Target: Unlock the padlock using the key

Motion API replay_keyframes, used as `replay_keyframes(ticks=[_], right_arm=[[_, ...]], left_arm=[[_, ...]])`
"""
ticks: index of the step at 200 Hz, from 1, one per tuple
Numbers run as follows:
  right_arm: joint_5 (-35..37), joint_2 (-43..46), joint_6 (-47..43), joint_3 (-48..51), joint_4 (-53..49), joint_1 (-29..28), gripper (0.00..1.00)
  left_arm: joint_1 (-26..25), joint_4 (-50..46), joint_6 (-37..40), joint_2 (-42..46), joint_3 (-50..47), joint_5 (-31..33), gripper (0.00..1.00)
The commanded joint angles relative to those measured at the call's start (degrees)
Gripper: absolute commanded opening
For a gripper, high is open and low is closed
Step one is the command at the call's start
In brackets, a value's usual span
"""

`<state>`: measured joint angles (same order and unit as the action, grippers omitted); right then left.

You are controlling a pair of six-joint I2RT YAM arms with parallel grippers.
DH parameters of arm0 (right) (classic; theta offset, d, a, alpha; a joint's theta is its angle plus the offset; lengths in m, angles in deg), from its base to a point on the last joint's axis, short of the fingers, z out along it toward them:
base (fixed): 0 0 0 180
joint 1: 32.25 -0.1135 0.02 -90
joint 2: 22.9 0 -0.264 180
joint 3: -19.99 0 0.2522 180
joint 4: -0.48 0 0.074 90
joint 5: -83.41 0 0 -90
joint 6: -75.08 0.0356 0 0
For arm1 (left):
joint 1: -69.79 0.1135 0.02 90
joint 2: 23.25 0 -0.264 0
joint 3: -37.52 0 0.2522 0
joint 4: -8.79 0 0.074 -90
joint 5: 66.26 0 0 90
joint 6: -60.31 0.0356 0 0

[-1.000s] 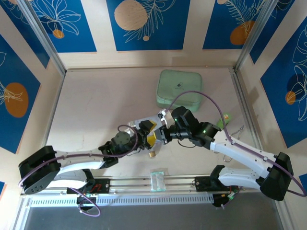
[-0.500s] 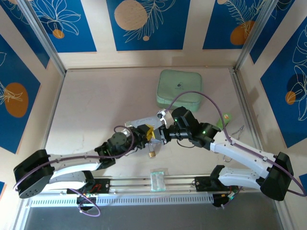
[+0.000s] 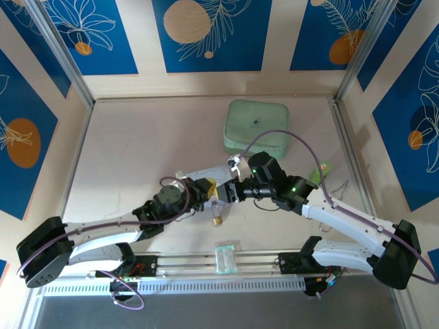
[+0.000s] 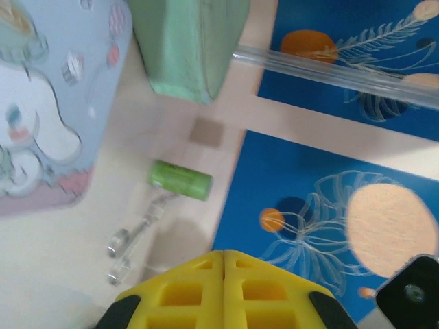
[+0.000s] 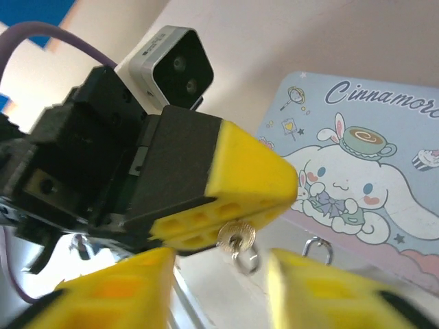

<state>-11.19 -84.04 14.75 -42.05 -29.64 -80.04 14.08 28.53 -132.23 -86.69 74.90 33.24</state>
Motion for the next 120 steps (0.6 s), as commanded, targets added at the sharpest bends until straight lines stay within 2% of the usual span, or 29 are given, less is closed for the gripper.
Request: replay_keyframes(ticks=[1,27,55,67,84,120], right_arm=[[-7.0,4.32,10.65,3.56,7.82,4.73,0.91],[-14.63,6.54,19.26,7.19,21.14,8.87,0.93],[-16.05,6.37,24.25,9.27,33.32,9.2,0.89],[-16.16,5.91,26.19,10.7,39.21,9.5,0.84],[-17.1,4.78,28.59,11.72,45.95,10.17,0.71],[-17.93,3.27,31.28,12.23,53.58,10.17,0.52]], left_arm=[[3.08,-7.87,13.36,2.35,4.94,-0.04,0.0],[5.92,-2.36,22.57,1.92,6.63,-2.94,0.0],[6.29,-3.74,35.67,2.78,12.72,-5.32,0.0],[6.4,-4.22,38.76,3.21,14.86,-6.26,0.0],[6.51,-1.28,40.49,3.16,16.1,-7.81,0.0],[6.48,3.33,40.95,2.22,17.46,-10.72,0.0]])
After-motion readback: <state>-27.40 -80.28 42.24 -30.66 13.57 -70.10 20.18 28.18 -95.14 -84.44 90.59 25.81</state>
